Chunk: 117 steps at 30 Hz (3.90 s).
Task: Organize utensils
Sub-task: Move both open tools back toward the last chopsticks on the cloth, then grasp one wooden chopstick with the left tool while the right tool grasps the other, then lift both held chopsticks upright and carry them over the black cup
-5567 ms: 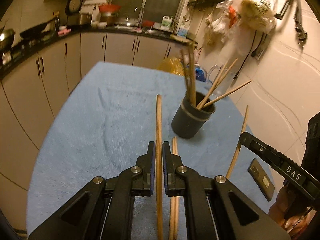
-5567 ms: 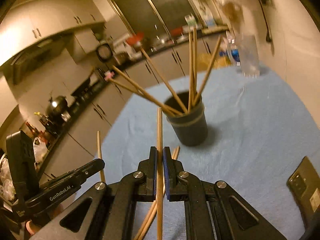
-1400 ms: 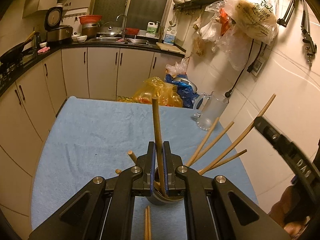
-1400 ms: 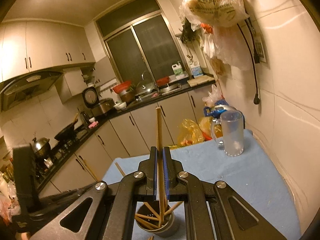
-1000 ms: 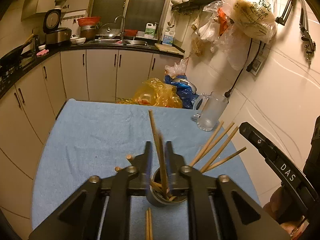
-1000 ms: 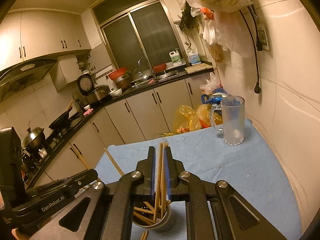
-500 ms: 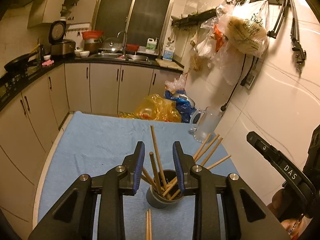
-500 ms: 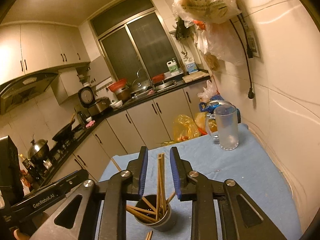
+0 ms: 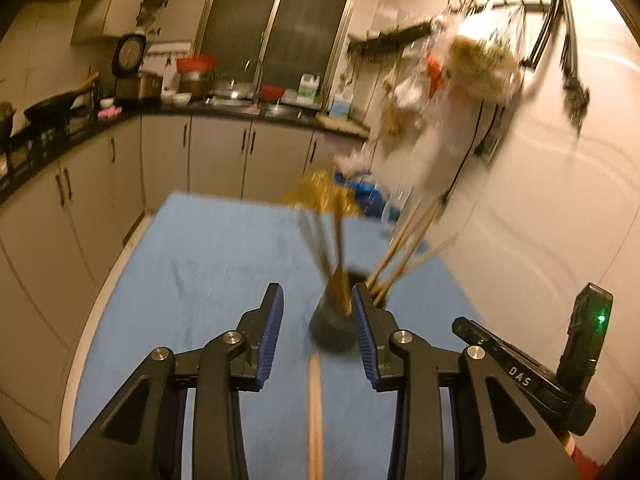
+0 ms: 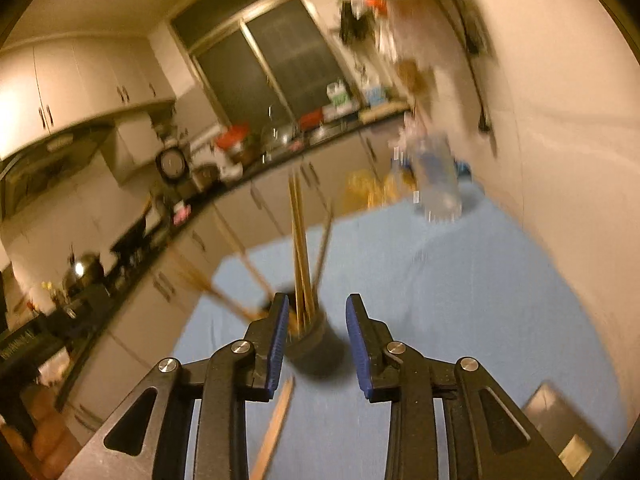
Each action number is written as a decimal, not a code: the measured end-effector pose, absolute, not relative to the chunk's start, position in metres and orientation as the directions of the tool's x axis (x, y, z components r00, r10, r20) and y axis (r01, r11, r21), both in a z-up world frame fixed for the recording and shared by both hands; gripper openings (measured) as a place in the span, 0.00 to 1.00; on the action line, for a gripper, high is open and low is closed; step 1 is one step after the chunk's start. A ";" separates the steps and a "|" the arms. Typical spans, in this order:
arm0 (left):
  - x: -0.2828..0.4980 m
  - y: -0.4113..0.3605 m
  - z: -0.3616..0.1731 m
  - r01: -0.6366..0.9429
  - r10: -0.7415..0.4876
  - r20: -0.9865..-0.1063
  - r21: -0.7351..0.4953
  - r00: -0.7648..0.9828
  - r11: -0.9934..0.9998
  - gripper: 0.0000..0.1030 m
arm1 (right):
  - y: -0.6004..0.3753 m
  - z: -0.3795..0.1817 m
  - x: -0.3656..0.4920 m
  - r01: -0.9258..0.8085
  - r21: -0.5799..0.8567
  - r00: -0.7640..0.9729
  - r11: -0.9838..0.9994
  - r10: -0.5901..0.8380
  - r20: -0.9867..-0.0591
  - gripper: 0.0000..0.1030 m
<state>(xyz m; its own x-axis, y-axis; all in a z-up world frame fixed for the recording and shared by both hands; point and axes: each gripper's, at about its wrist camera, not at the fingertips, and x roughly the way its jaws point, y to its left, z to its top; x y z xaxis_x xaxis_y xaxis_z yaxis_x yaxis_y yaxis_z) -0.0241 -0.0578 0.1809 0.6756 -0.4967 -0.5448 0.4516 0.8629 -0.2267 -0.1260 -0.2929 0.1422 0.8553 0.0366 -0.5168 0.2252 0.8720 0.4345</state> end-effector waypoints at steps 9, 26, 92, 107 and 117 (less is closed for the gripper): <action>-0.035 -0.050 0.076 0.415 -0.472 -0.711 -0.273 0.520 0.868 0.33 | -0.266 0.055 -0.131 0.259 0.368 0.764 0.893 0.044 -0.643 0.31; 0.003 -0.111 0.039 0.485 -0.420 -0.828 -0.213 0.371 0.848 0.16 | -0.281 0.027 -0.126 0.237 0.488 0.748 0.840 0.164 -0.644 0.31; 0.017 -0.027 0.034 0.267 -0.318 -0.871 -0.227 0.375 0.936 0.06 | -0.202 0.040 -0.025 0.174 0.293 0.509 0.940 0.169 -0.844 0.31; 0.016 -0.018 0.050 0.303 -0.400 -0.821 -0.293 0.406 0.907 0.06 | -0.178 0.052 -0.012 0.115 0.249 0.507 0.962 0.159 -0.847 0.06; -0.023 -0.010 0.118 0.353 -0.433 -0.690 -0.266 0.580 0.897 0.06 | -0.197 0.128 -0.081 0.032 0.327 0.774 0.945 0.184 -0.606 0.07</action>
